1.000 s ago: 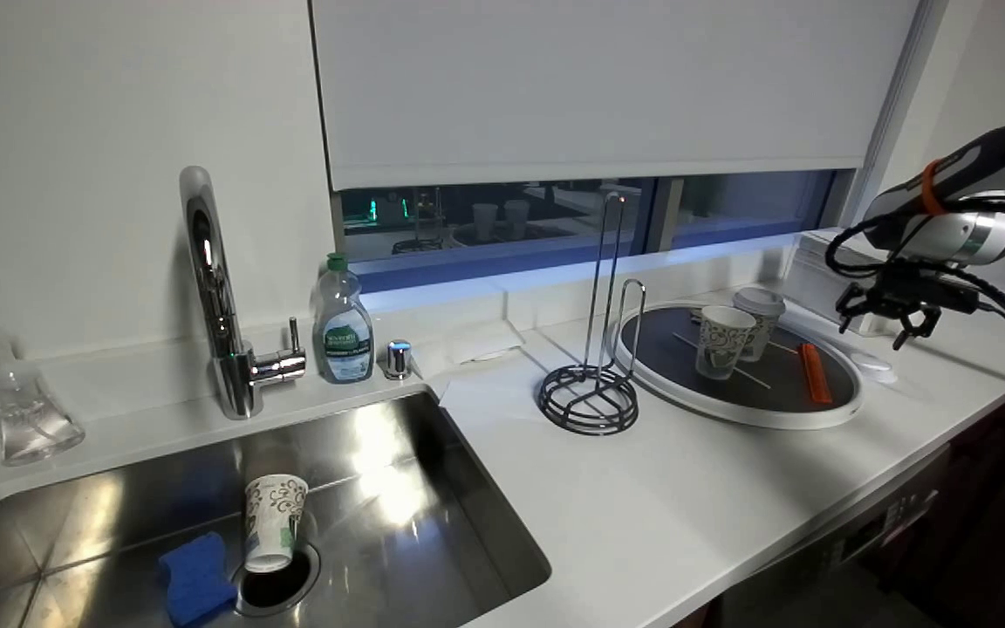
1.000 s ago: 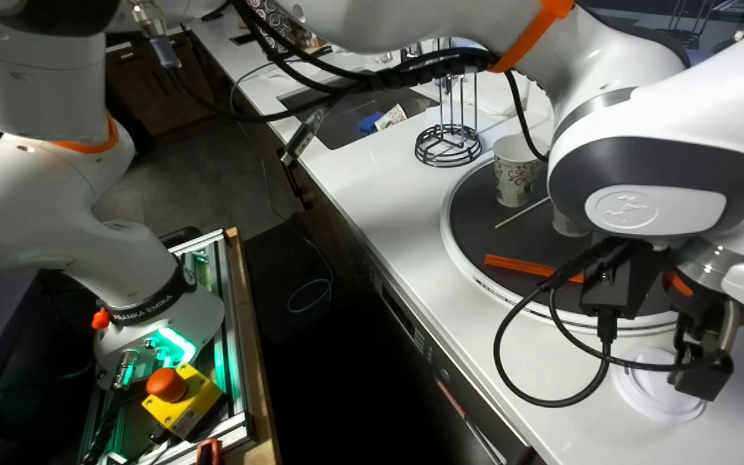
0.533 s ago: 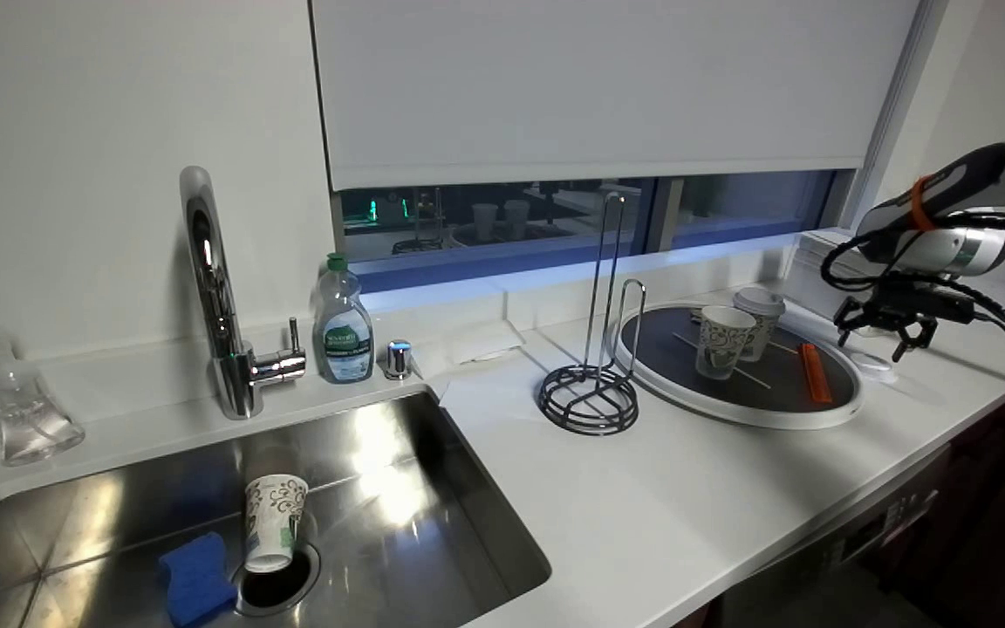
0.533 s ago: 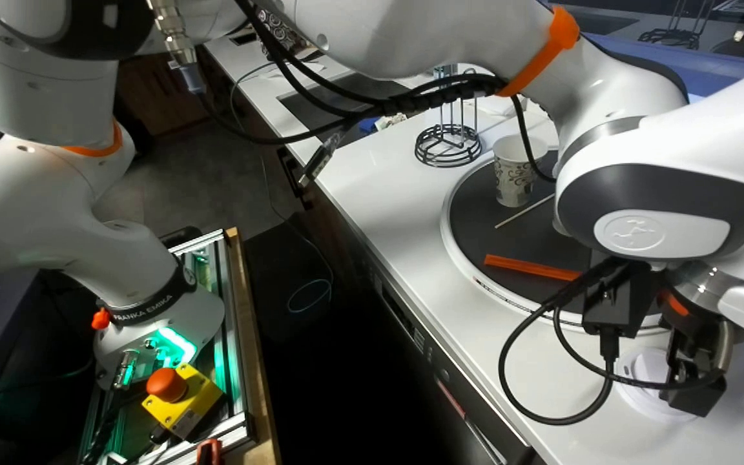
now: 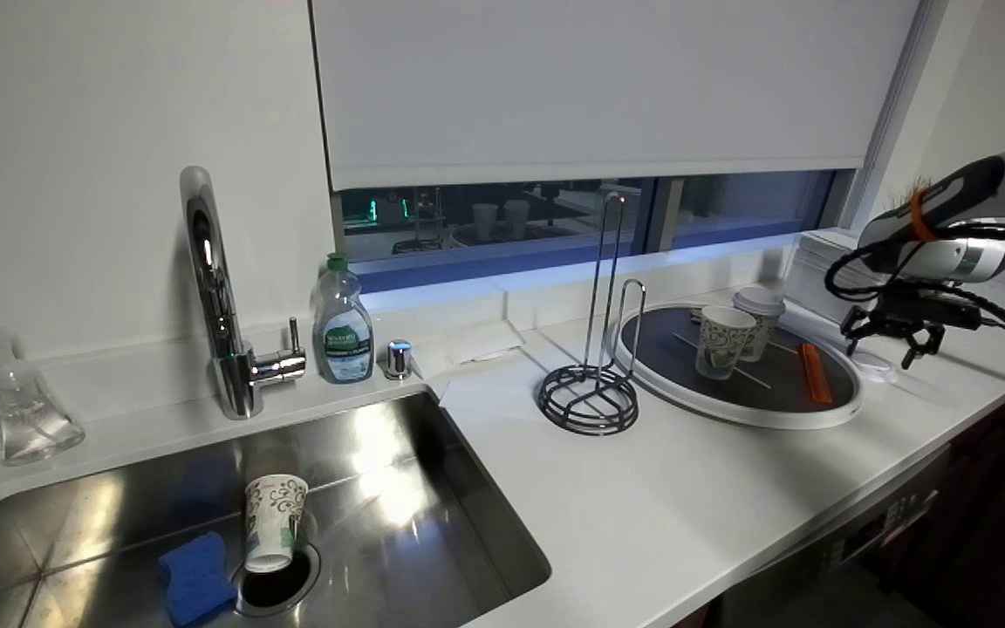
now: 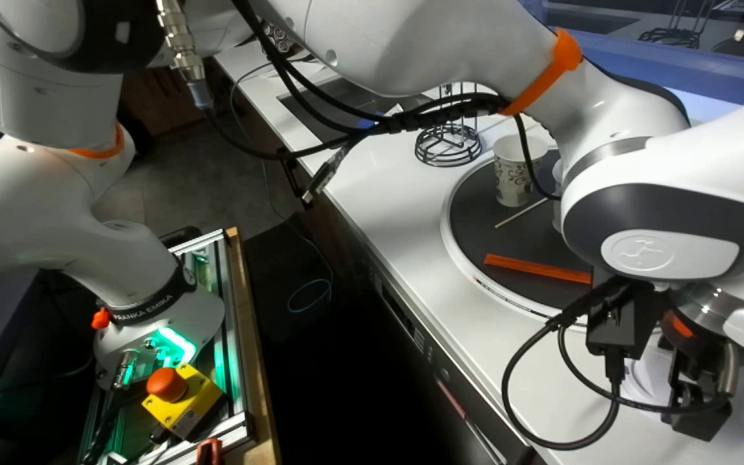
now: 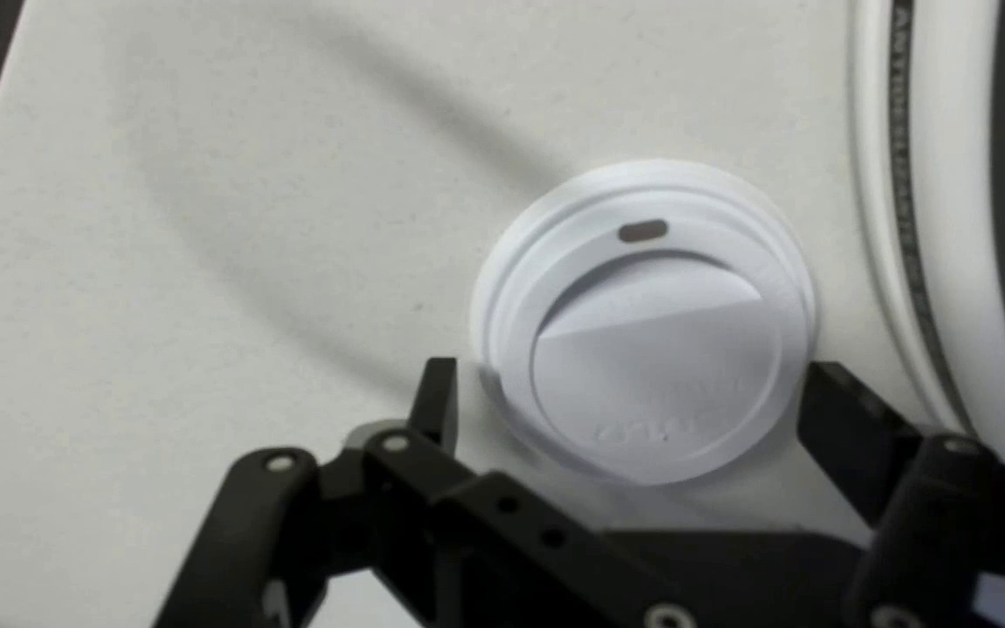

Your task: Remove the stick from the cup, put it on the tray, pick up the lid and cover the cup

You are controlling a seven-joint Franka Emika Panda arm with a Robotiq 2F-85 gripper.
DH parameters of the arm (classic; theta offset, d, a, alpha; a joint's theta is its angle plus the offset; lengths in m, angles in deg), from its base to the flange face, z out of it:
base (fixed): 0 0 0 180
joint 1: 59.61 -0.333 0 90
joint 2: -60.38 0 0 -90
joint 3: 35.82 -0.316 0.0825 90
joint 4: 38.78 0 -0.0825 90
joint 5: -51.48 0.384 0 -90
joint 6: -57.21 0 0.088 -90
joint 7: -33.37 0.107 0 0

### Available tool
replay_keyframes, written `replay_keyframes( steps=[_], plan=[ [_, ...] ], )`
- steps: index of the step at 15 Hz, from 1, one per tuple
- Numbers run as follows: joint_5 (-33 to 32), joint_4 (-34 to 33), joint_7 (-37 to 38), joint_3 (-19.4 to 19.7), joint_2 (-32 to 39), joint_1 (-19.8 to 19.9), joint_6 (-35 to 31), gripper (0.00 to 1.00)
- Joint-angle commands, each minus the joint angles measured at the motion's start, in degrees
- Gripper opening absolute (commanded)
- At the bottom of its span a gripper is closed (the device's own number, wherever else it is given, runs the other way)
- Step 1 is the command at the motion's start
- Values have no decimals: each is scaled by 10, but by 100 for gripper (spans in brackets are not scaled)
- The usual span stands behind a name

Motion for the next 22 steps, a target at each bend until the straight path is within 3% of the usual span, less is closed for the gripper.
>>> replay_keyframes(
  steps=[1, 14, 16, 18, 22],
  plan=[
    [-4, -28, -3, -2, 18, 7, 24, 100],
    [0, -35, -4, -10, 28, 8, 21, 100],
    [1, -34, -4, -11, 26, 9, 20, 73],
    [2, -35, -4, -11, 21, 9, 18, 58],
    [2, -37, -4, -10, 16, 8, 13, 46]
  ],
)
